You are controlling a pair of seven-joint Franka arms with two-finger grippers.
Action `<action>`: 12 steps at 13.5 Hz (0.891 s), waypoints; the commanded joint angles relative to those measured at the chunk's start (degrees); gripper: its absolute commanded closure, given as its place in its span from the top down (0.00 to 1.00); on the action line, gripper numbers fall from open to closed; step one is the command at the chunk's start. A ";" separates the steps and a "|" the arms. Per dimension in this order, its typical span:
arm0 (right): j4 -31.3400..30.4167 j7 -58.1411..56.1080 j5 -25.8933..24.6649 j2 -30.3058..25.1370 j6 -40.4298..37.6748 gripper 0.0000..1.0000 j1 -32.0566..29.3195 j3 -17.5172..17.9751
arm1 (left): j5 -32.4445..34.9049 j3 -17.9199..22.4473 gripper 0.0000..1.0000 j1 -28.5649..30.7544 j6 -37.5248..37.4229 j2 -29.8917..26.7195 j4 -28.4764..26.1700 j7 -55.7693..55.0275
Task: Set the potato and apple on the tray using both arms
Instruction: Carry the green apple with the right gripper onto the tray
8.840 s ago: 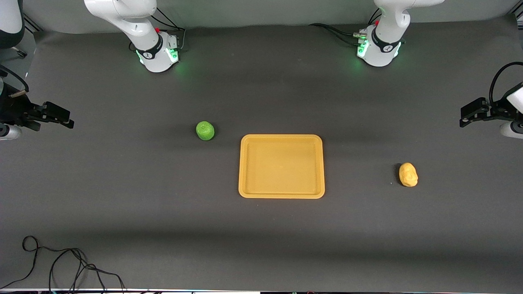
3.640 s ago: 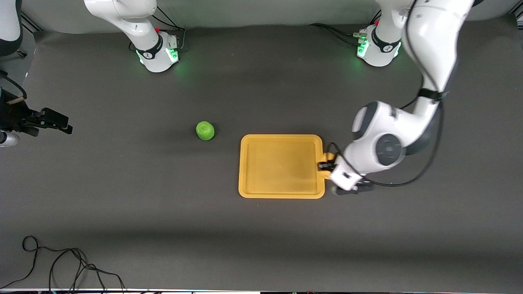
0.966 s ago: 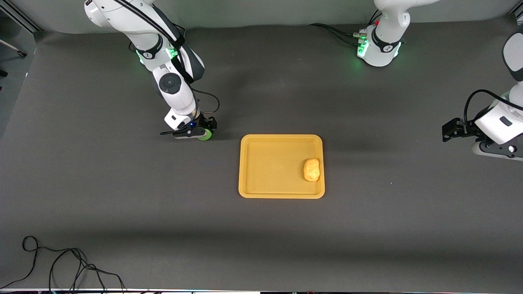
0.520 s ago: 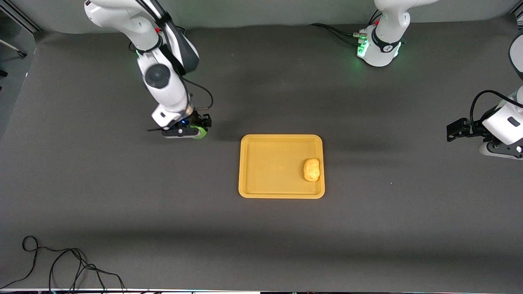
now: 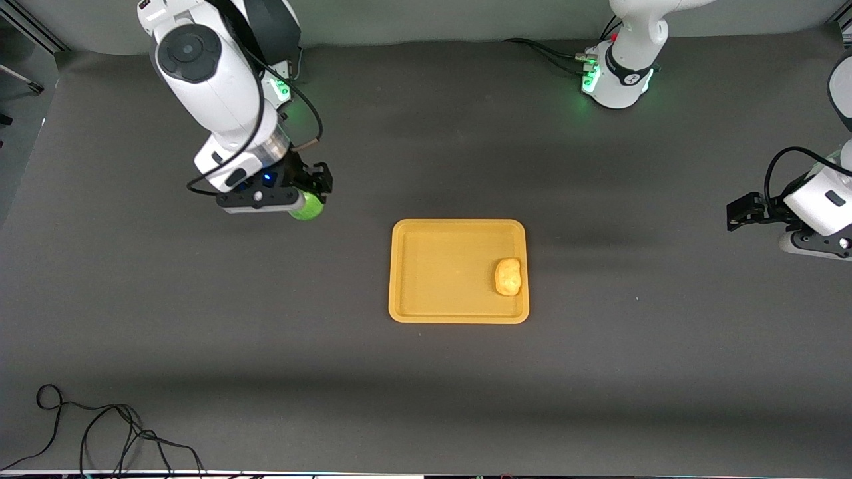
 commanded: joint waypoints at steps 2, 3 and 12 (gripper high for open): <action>28.16 3.24 -0.07 20.87 -9.79 0.52 4.66 0.27 | -0.11 -0.22 1.00 -0.23 -0.49 -0.47 -0.10 0.94; 35.19 5.77 -0.07 26.06 -12.60 0.52 5.89 0.45 | -0.11 -0.14 1.00 -0.15 -0.49 -0.47 -0.10 0.94; 47.57 16.35 -0.51 49.29 2.56 0.50 13.72 1.15 | -0.11 -0.22 1.00 -0.41 -0.49 -0.21 -0.01 0.94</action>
